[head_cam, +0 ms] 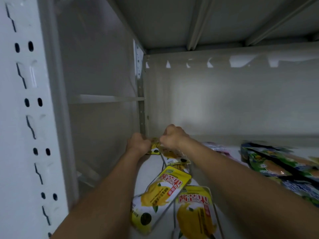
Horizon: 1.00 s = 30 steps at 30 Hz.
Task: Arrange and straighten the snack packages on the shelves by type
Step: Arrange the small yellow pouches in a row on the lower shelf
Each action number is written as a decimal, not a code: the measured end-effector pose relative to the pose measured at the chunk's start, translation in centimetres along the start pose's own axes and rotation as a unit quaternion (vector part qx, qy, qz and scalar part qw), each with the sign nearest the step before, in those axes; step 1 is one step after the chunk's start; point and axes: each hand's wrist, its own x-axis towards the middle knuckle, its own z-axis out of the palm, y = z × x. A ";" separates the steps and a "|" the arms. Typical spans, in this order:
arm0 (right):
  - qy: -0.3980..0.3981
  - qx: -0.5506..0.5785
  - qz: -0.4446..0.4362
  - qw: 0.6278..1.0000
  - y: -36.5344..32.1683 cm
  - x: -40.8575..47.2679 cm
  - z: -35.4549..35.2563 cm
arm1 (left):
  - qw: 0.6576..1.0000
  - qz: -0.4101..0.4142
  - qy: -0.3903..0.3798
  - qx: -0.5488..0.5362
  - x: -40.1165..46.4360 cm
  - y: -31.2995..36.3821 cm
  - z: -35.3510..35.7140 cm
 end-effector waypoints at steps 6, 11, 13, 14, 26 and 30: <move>-0.070 -0.010 0.058 0.996 2.1 3.9 1.0 | 0.999 -0.016 -0.043 0.010 1.6 -1.6 0.9; -0.086 -0.024 0.063 0.994 3.1 5.3 2.5 | 0.990 -0.033 -0.083 0.106 1.6 -2.2 1.3; -0.090 -0.028 0.053 0.994 3.4 5.7 2.9 | 0.988 -0.025 -0.087 0.122 1.6 -2.3 1.4; -0.093 -0.022 0.046 0.994 3.5 5.8 3.0 | 0.988 -0.022 -0.087 0.123 1.7 -2.4 1.4; -0.059 0.188 0.078 0.977 3.3 5.3 2.2 | 0.994 0.016 -0.075 0.078 1.5 -2.4 1.5; 0.003 0.286 0.096 0.953 3.5 5.3 2.4 | 0.994 0.035 -0.083 0.056 1.1 -2.0 1.3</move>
